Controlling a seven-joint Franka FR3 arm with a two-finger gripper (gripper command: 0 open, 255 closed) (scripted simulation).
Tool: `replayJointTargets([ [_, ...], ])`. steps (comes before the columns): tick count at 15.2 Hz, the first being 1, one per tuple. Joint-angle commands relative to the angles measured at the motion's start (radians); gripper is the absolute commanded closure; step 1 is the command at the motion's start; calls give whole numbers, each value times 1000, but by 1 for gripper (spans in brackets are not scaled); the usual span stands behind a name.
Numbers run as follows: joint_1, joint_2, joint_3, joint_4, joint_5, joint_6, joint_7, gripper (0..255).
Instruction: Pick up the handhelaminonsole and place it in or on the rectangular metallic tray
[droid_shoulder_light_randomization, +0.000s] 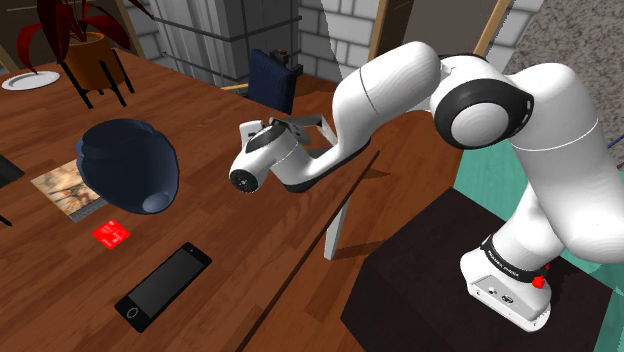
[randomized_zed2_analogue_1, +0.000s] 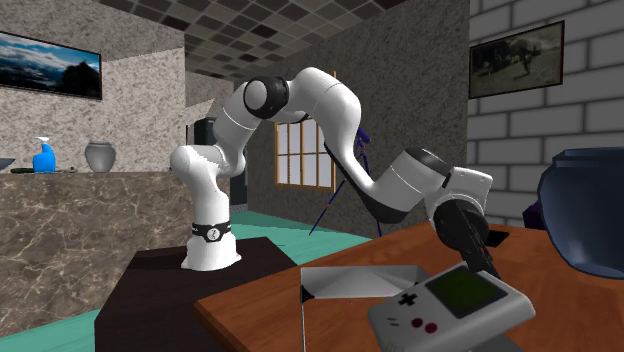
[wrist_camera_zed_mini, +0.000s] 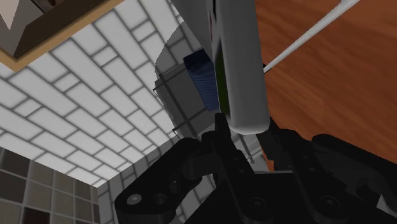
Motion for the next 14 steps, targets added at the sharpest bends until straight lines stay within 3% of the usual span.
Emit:
replayJointTargets([
  [1, 0, 1, 0, 0, 0, 1, 0, 255],
  [14, -4, -63, 6, -19, 13, -3, -47, 255],
])
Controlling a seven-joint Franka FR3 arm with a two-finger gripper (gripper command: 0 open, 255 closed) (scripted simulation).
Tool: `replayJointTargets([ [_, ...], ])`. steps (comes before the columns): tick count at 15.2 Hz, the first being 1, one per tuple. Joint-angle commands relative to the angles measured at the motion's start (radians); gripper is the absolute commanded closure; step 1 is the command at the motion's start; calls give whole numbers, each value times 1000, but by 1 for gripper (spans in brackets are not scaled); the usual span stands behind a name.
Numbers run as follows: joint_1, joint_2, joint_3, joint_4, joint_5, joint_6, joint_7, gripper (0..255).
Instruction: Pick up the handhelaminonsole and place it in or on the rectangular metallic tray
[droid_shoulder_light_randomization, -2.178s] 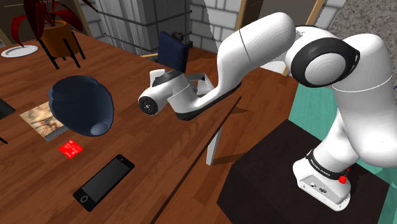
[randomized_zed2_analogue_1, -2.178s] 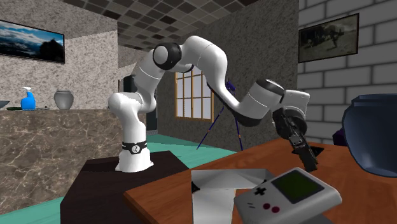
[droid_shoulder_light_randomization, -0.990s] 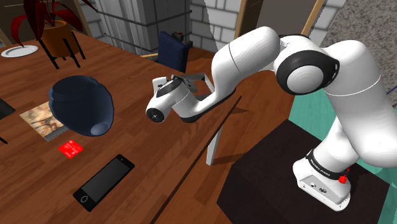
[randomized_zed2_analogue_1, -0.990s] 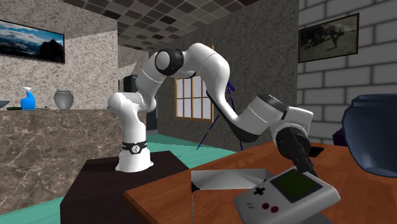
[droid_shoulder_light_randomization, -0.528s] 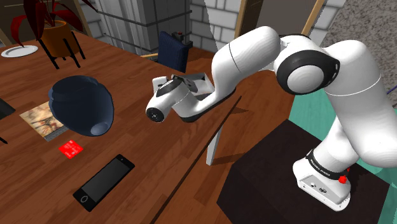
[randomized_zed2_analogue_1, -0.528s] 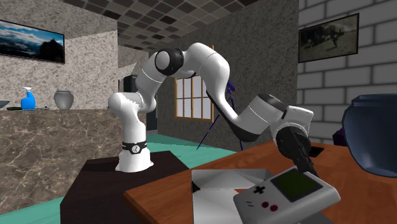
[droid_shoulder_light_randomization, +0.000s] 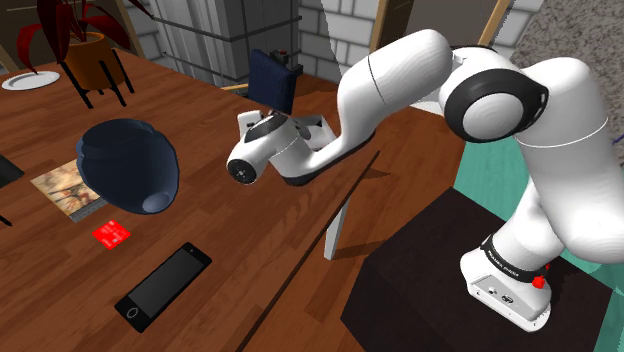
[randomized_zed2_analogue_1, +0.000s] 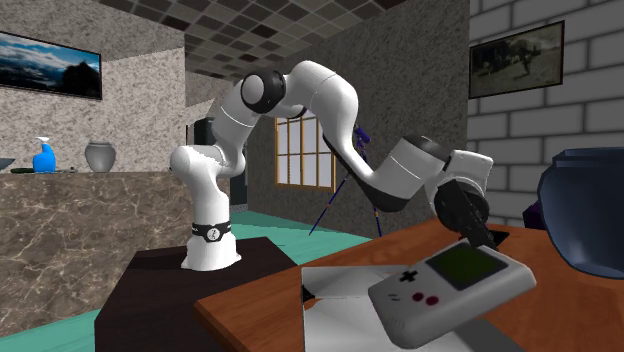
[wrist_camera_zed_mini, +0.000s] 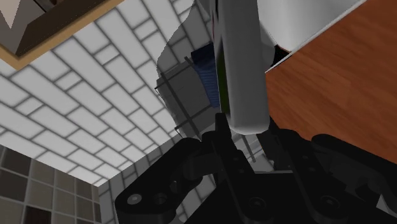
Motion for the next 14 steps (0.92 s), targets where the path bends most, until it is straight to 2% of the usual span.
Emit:
replayJointTargets([
  [1, -2, -20, 1, -6, 3, 0, -14, 255],
  [14, -8, -121, 11, -11, 31, -9, -113, 255],
])
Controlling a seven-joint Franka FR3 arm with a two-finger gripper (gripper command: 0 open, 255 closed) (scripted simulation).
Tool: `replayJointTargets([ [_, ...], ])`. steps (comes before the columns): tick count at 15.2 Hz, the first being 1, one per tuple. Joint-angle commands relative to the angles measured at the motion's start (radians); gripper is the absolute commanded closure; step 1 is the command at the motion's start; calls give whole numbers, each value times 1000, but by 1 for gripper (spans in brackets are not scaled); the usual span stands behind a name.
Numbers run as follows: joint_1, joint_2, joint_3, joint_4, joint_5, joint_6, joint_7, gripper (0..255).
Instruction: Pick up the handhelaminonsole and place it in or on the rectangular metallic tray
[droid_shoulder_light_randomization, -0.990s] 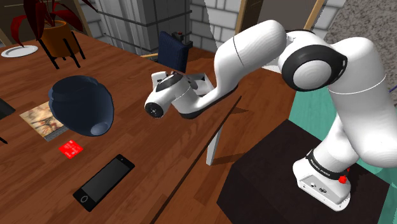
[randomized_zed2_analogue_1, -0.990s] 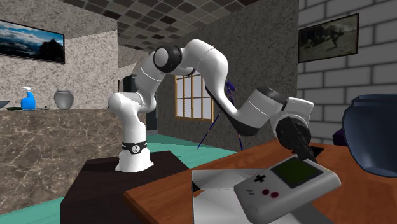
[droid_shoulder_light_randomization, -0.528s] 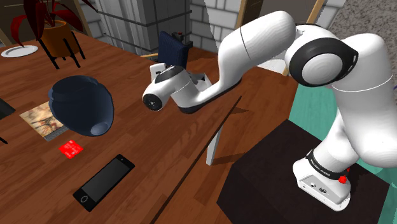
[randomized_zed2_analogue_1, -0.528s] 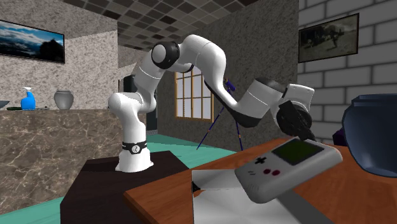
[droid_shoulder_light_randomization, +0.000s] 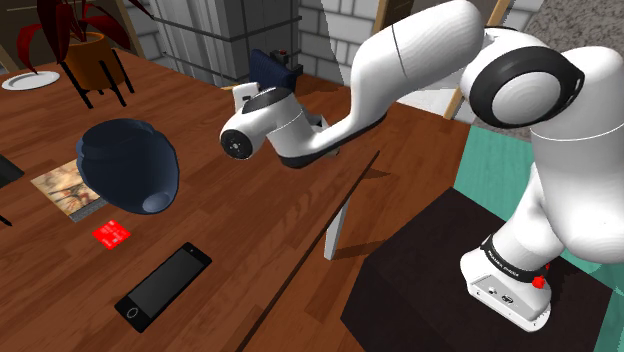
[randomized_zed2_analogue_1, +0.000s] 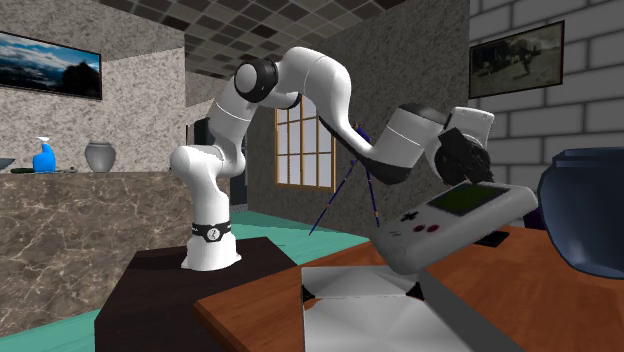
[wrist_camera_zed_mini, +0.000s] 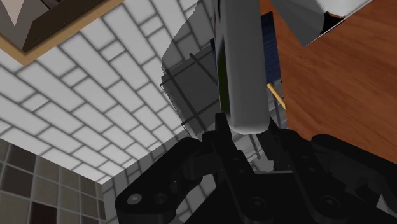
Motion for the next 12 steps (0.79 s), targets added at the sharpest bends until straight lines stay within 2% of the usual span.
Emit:
replayJointTargets([
  [1, -1, -14, 1, 1, 4, -1, -16, 255],
  [2, -2, -17, 1, 2, 5, -1, -20, 255],
  [7, -26, -249, -4, -266, -3, 28, 16, 255],
  [12, -24, -214, -7, -275, -17, 31, 62, 255],
])
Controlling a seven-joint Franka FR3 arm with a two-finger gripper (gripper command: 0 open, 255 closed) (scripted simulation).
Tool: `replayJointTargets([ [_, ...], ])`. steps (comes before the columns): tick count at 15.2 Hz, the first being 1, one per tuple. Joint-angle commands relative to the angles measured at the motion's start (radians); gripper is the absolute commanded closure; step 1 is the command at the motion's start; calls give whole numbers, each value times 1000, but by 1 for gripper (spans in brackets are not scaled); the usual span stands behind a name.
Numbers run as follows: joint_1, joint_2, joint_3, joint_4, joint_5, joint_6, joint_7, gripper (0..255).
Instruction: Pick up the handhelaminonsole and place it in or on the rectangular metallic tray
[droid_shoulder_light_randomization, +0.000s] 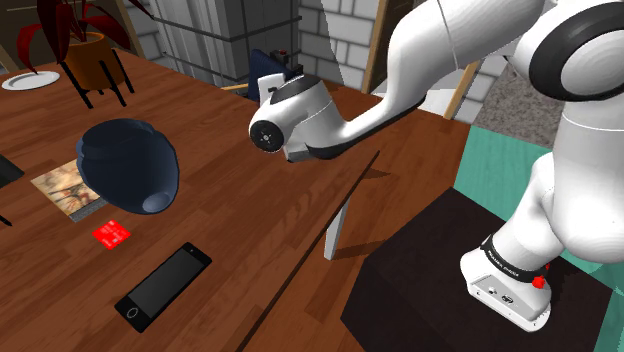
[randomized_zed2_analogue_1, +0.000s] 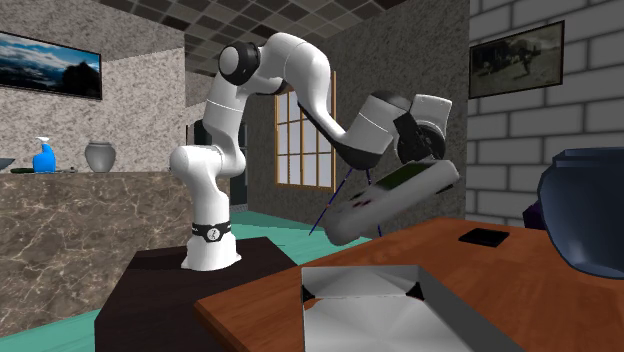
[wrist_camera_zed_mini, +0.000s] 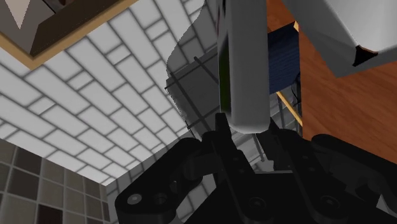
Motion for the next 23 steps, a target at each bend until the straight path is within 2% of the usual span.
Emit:
replayJointTargets([
  [1, 0, 14, -1, -2, -6, 2, 17, 255],
  [15, 7, 131, -10, -1, -44, 5, 137, 255],
  [23, 7, 131, -10, -1, -44, 6, 137, 255],
])
